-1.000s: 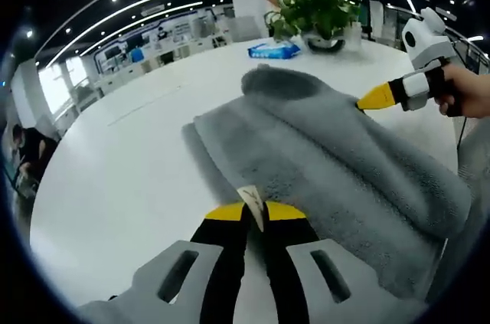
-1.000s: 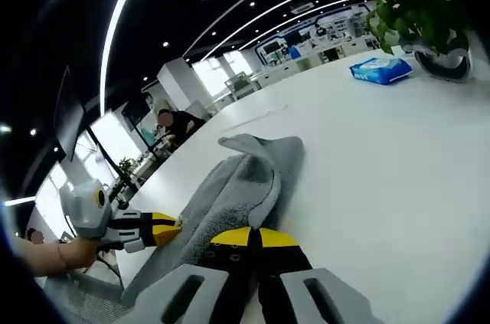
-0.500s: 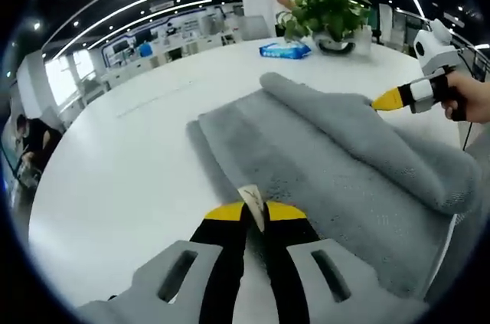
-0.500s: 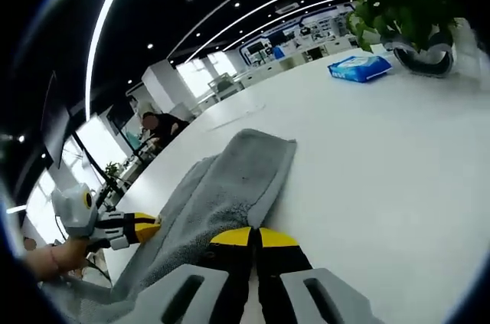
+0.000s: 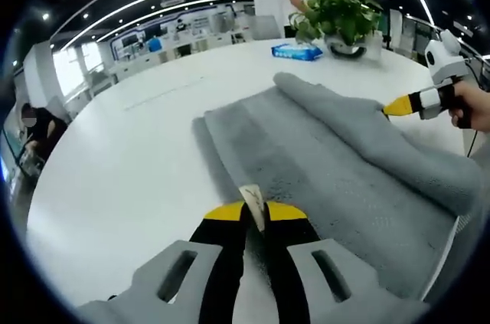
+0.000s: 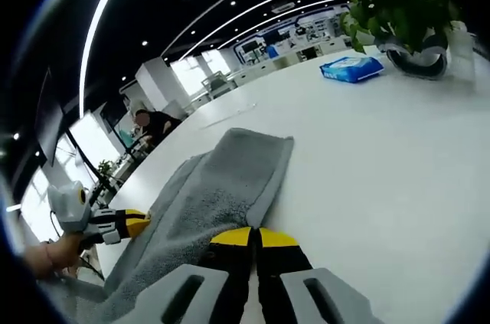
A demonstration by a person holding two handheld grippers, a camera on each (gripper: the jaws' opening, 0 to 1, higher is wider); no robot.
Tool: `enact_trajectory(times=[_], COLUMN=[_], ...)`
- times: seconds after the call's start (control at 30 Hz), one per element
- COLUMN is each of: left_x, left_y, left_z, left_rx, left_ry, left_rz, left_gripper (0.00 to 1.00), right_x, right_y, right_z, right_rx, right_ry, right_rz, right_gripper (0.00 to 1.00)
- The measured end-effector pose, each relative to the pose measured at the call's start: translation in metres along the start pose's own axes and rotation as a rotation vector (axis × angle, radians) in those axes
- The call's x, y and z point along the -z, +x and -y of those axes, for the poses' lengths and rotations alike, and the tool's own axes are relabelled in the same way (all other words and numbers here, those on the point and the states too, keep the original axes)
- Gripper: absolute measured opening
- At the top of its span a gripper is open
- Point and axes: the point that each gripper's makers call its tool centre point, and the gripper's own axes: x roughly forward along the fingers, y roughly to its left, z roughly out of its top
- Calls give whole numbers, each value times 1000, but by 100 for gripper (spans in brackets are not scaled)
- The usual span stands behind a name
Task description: Open the folded towel by lifting each exposed corner and separating the folded layers until the towel lies flat within the target outline without major curled edges
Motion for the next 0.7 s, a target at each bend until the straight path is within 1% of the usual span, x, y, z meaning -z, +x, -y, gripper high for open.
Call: enact_trajectory(times=[0.43,0.6,0.7], left_x=[3,4,4], left_y=[-2,-3,-3], left_z=[-9,-10,-11], left_rx=[-24,-19,-24], left_ry=[-37,-73,-69], left_rz=[0,6,4], left_gripper=[8,8,8], right_x=[-3,-4,-3], right_y=[-3,-4,-5], right_z=[8,11,11], right_rx=[25,33,37], right_ry=[9,19,19], right_rz=[13,16,14], right_gripper=[0,0,0])
